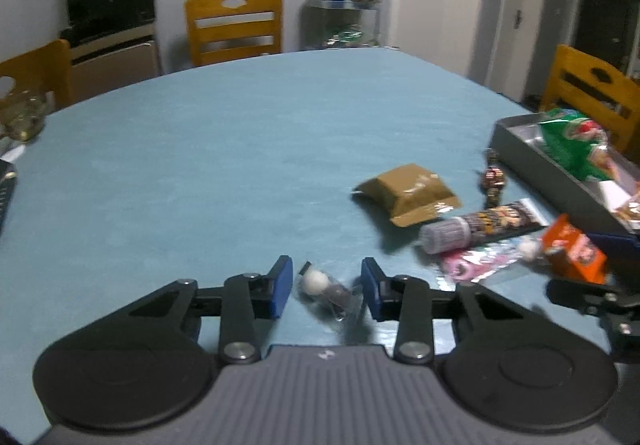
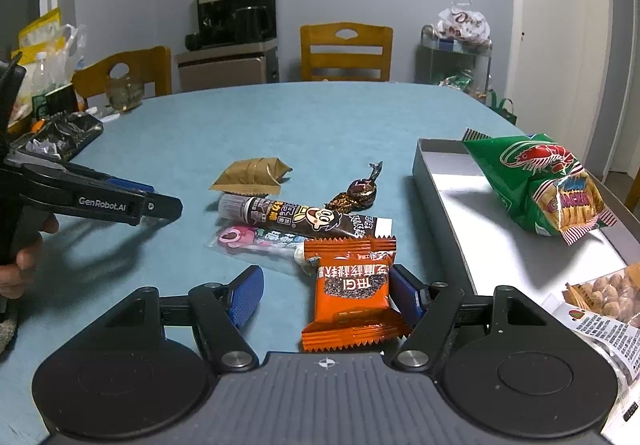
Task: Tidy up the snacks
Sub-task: 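Grasp the orange wafer packet with right tool while left tool grasps the clear candy packet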
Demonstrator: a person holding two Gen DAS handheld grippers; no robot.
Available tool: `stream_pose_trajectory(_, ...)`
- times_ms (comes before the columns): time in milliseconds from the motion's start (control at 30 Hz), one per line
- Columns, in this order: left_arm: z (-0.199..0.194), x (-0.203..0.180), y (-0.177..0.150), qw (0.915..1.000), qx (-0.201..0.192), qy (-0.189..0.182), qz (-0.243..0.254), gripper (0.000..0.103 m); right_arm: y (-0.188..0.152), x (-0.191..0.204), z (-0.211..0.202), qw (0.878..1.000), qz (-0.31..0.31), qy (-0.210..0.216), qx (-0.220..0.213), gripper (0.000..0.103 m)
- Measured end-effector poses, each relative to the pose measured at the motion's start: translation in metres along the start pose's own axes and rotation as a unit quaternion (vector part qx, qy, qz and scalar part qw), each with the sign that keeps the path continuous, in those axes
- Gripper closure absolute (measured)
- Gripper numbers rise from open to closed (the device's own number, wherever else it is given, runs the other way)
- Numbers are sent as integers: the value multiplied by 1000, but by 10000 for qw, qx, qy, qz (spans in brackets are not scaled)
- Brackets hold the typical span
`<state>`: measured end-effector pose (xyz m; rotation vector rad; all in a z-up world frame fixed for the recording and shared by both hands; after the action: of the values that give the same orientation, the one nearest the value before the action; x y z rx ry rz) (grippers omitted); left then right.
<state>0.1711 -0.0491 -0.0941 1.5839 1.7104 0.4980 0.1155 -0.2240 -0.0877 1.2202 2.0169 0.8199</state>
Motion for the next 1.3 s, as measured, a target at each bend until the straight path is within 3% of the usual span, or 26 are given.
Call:
stream_pose_trajectory(167,-4,-10,-4,9986,80,-483,224,71,0,-1,-1,10000,43,69,-21,33)
stream_pose_trajectory(400,-6,-30,-20,9939,-86,-217,1077,70,0,1,1,10000,-82,17,-6,35)
stream_pose_trajectory(467,-7,-30,-21,9926,-87,-217,1195,67,0,3,2,9998,-197,-48,35,36)
stream_pose_trajectory(633,-10,-21,-19,9923,130,-359,1175,33,-1,2,2,9995,-287,-89,88,40)
stream_pose_trajectory(767,-9,-17,-18,9937,209,-408,1021,32,-2,1,2,9994,-296,-141,96,46)
stream_pose_trajectory(867,-10,-17,-19,9932,224,-468,1043,41,-2,-2,3,9992,-300,-253,99,57)
stream_pose_trajectory(933,-11,-19,-19,9923,262,-571,1068,57,-2,-5,4,9990,-303,-332,73,62)
stream_pose_trajectory(1100,-15,-27,-25,9890,183,-613,1332,70,-3,-9,4,9991,-228,-355,43,65)
stream_pose_trajectory(1300,-16,-27,-21,9911,58,-482,1236,74,0,-9,-3,9996,-92,-262,-91,66)
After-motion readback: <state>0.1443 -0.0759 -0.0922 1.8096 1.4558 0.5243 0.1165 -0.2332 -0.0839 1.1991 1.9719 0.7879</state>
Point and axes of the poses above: each gripper's, at about its wrist camera, not at the fingertips, and z roughly the way its jaws point, x to its left, y to its top, the point moved 3 cm from there along z, roughly the way its jaws point, and after that the axes turned 15 degrees about -z, right-handed, at the moved point
